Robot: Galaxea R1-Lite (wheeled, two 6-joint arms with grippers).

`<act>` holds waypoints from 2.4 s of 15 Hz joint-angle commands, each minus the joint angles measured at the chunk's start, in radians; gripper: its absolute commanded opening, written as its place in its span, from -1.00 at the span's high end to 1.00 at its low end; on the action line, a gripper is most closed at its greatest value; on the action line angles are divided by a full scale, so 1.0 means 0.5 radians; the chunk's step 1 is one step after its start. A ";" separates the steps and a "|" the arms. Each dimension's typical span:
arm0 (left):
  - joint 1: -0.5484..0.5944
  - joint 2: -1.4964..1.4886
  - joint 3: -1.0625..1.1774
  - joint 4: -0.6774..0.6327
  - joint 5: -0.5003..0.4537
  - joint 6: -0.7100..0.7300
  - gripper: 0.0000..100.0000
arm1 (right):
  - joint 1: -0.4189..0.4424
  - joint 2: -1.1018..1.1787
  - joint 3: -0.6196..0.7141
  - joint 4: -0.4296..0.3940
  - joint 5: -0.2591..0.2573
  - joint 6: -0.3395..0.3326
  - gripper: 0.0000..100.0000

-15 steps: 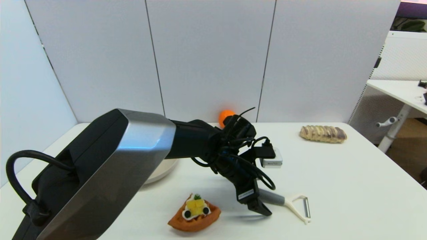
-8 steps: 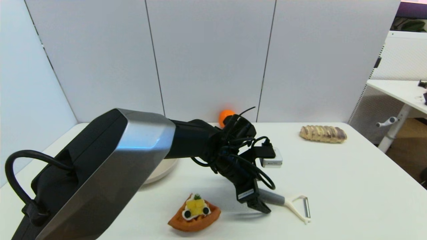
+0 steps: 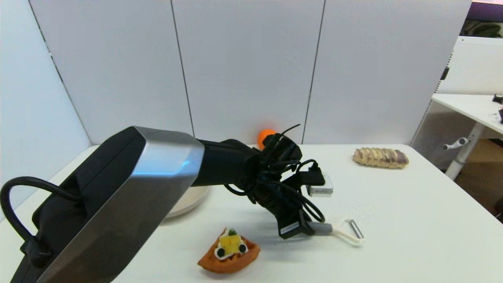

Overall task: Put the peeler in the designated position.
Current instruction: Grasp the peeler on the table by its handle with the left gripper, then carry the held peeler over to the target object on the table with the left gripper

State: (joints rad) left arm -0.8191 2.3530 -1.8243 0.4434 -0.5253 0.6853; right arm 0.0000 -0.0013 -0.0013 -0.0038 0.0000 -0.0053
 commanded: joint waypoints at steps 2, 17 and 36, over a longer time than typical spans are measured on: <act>-0.006 -0.135 0.007 0.046 -0.005 0.013 1.00 | 0.000 0.003 -0.001 -0.002 0.000 -0.002 -1.00; 1.770 -0.813 0.225 0.166 0.112 -0.214 1.00 | 0.000 0.003 -0.001 -0.005 0.000 -0.002 -1.00; 2.071 -0.856 1.458 -0.703 0.603 -0.981 1.00 | 0.000 0.003 -0.001 -0.005 0.000 -0.002 -1.00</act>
State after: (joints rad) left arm 0.2202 1.9177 -1.1049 0.0909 -0.2228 0.1934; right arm 0.0000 -0.0013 -0.0013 -0.0051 0.0000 -0.0057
